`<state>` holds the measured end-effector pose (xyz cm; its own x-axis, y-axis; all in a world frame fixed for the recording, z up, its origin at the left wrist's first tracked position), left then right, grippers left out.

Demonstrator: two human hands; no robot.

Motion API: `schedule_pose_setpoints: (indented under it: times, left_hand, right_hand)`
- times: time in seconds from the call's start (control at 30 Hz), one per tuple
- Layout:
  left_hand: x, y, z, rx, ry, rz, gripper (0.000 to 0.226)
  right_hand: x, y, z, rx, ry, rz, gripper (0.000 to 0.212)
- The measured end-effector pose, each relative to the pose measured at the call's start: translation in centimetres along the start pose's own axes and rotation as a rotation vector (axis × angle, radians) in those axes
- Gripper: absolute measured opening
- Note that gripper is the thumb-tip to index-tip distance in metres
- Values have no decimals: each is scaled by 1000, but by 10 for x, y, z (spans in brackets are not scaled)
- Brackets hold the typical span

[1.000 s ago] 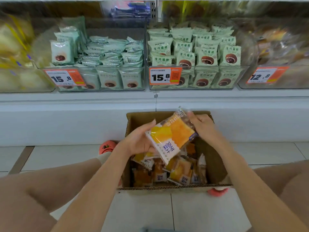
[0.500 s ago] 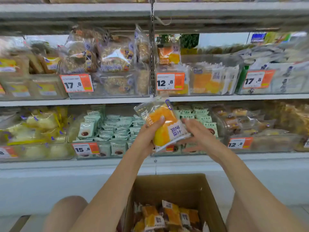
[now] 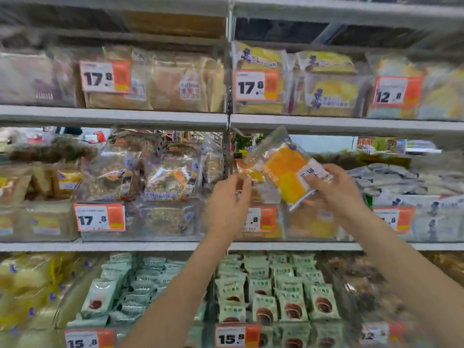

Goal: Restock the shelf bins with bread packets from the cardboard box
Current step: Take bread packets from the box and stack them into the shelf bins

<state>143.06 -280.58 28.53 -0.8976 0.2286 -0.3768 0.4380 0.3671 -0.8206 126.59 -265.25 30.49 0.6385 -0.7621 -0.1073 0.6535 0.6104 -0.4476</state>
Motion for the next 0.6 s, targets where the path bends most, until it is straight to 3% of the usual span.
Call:
schedule_pose_setpoints:
  times: [0.07, 0.17, 0.33, 0.5, 0.6]
  left_hand:
    - [22, -15, 4, 207, -450, 36, 33]
    - [63, -24, 27, 274, -683, 143, 44]
    - [74, -18, 38, 333, -709, -64, 38]
    - [72, -15, 37, 392, -703, -139, 37]
    - [72, -15, 39, 389, -706, -150, 37]
  right_hand:
    - [-11, -40, 1, -17, 212, -27, 25]
    - [-9, -93, -12, 29, 340, 28, 32]
    - [22, -169, -27, 0, 493, 135, 43]
    - [68, -209, -42, 100, 508, 260, 55]
    - [83, -221, -49, 20, 730, 236, 52]
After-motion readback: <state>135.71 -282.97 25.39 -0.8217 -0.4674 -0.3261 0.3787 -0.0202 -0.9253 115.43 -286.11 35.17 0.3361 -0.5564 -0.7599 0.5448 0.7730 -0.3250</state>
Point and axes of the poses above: each hand's wrist, its own y-axis away from the middle knuckle, its own x-axis out of the palm, z = x × y, the point moved 6 cm from there along -y, towards the middle knuckle, and after that the axes turned 9 degrees about z, right-handed, at the moved point
